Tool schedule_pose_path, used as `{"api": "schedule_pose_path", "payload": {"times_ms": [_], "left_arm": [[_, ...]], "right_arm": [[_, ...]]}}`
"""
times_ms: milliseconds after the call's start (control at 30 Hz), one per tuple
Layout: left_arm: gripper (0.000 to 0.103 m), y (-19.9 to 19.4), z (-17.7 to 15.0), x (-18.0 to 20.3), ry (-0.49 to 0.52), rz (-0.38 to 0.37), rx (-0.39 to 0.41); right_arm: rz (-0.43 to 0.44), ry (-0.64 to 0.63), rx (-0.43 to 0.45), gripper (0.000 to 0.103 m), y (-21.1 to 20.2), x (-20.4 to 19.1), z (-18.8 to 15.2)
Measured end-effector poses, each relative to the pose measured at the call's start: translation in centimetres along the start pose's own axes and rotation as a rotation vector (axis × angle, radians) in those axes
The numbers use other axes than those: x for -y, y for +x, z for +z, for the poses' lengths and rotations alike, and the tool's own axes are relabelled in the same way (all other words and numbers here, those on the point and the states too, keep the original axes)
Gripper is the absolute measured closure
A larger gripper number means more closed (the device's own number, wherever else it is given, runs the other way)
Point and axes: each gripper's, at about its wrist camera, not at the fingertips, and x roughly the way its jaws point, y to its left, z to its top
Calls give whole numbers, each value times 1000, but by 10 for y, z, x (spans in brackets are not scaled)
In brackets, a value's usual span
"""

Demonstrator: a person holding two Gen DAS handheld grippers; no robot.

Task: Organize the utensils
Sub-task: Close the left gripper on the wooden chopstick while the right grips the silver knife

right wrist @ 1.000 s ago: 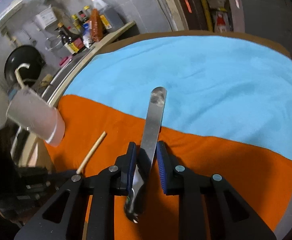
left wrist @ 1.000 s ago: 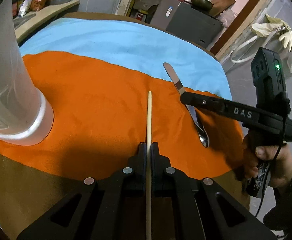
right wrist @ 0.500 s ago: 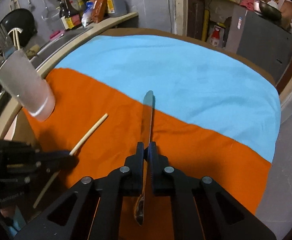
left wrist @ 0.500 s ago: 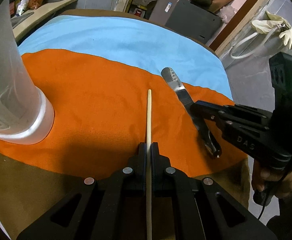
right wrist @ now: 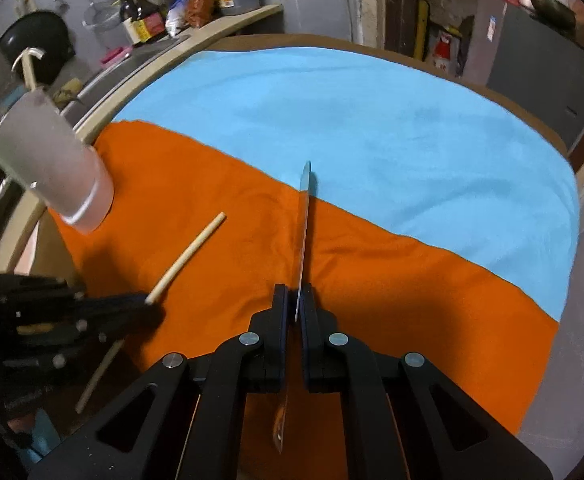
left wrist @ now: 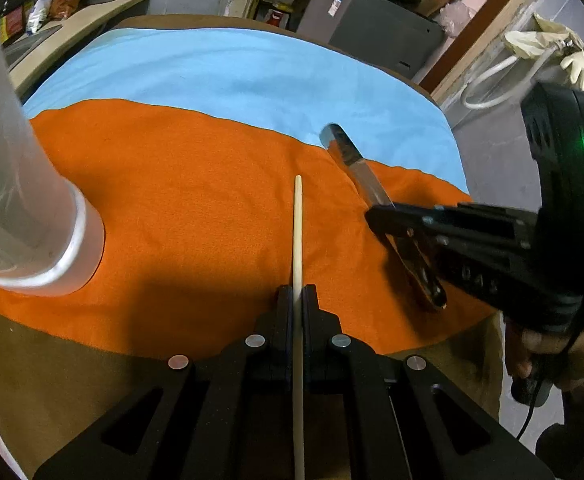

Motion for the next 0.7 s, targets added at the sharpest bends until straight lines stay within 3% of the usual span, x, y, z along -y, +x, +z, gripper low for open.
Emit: {"api": "schedule_pose_path", "payload": {"times_ms": [233,333,467,700], "left_arm": [[100,6,9,2,16,0,-54],[101,1,6,0,26,-24,-24],[101,-11,-7,-1,38,-53,38],[101,-12,-16,0,25,-39,22]], "right_arm": [[57,100,-23,101,5,15,12],[119,168,95,103,-6,24,0],[116,194,234,103,-31,19,-20],[45,205,204,101,-22,14,-32]]}}
